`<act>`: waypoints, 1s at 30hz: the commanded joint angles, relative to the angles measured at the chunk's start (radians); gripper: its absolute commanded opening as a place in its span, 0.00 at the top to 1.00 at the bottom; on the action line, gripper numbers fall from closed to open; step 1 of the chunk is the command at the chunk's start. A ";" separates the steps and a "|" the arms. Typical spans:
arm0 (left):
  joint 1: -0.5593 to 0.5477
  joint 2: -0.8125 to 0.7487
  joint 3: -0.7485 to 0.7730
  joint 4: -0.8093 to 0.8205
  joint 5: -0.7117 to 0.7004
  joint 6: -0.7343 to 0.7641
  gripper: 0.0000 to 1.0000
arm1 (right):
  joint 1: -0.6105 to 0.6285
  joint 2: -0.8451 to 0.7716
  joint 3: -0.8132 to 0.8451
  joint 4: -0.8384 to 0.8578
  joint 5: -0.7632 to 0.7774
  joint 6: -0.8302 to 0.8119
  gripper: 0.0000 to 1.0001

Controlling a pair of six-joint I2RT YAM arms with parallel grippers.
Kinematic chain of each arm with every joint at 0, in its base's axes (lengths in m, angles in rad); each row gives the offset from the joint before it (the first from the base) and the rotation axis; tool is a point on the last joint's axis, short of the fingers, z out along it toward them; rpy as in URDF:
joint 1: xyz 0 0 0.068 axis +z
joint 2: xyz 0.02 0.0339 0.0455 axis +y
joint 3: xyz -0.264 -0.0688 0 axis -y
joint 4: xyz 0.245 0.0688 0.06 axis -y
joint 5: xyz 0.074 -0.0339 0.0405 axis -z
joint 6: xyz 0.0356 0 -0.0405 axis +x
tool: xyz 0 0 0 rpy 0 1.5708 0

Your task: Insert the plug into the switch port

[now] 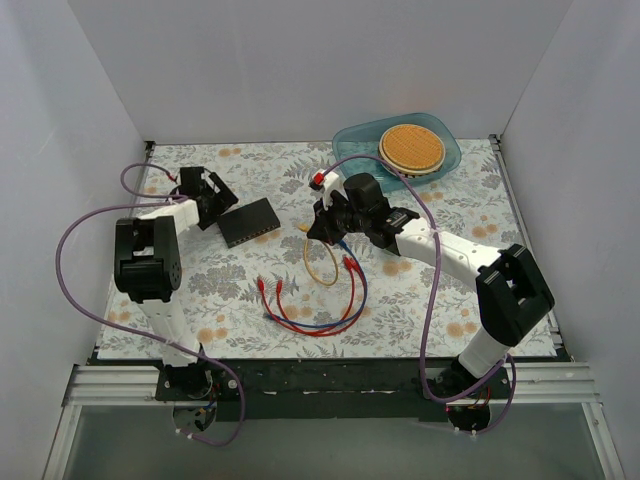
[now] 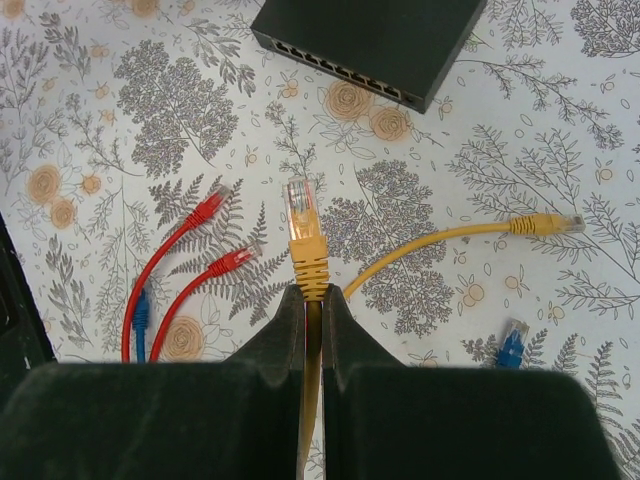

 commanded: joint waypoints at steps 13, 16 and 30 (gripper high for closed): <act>-0.227 -0.178 -0.149 -0.150 0.116 -0.054 0.17 | -0.003 0.007 -0.027 0.019 -0.018 -0.011 0.99; -0.230 -0.220 -0.192 -0.147 0.125 -0.052 0.17 | -0.003 0.018 -0.017 0.025 -0.027 -0.006 0.99; -0.231 -0.378 -0.242 -0.157 -0.061 -0.049 0.13 | 0.001 0.056 -0.026 -0.092 0.056 -0.062 0.99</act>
